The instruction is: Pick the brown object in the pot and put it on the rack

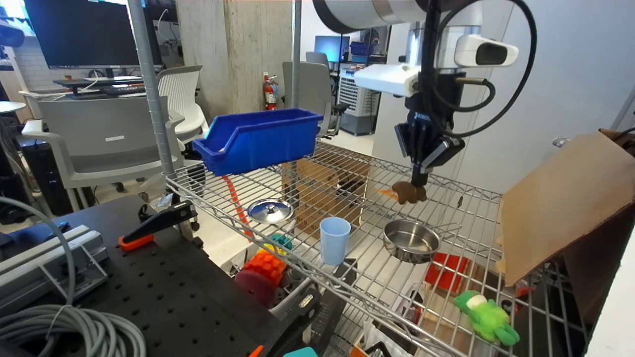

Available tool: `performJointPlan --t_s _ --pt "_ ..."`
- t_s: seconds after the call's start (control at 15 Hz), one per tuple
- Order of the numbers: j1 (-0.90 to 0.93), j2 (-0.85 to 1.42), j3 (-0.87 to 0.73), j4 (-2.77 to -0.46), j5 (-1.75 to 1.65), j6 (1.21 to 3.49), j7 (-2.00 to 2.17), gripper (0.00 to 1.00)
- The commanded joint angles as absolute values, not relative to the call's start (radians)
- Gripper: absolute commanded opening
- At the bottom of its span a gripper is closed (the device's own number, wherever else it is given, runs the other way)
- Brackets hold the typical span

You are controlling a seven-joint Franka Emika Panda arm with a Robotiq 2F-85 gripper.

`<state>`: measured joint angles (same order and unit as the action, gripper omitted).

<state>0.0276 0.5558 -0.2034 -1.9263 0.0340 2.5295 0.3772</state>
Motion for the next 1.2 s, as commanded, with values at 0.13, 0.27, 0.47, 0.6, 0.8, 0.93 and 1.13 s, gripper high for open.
performJointPlan --t_s 0.13,0.27,0.47,0.6,0.8,0.93,1.13 --pt "0.012 0.47 -0.085 -1.99 0.146 2.559 0.355 0.0" --pt "0.013 0.49 -0.041 -1.985 0.199 2.589 0.351 0.0" --pt "0.02 0.549 0.0 -1.967 0.24 2.658 0.348 0.0" --pt "0.026 0.597 0.015 -1.962 0.25 2.721 0.346 0.0" --pt "0.028 0.654 0.025 -1.979 0.261 2.835 0.348 0.0" --pt "0.032 0.696 0.019 -1.982 0.255 2.892 0.354 0.0" --pt "0.03 0.736 0.024 -1.98 0.258 2.939 0.356 0.0"
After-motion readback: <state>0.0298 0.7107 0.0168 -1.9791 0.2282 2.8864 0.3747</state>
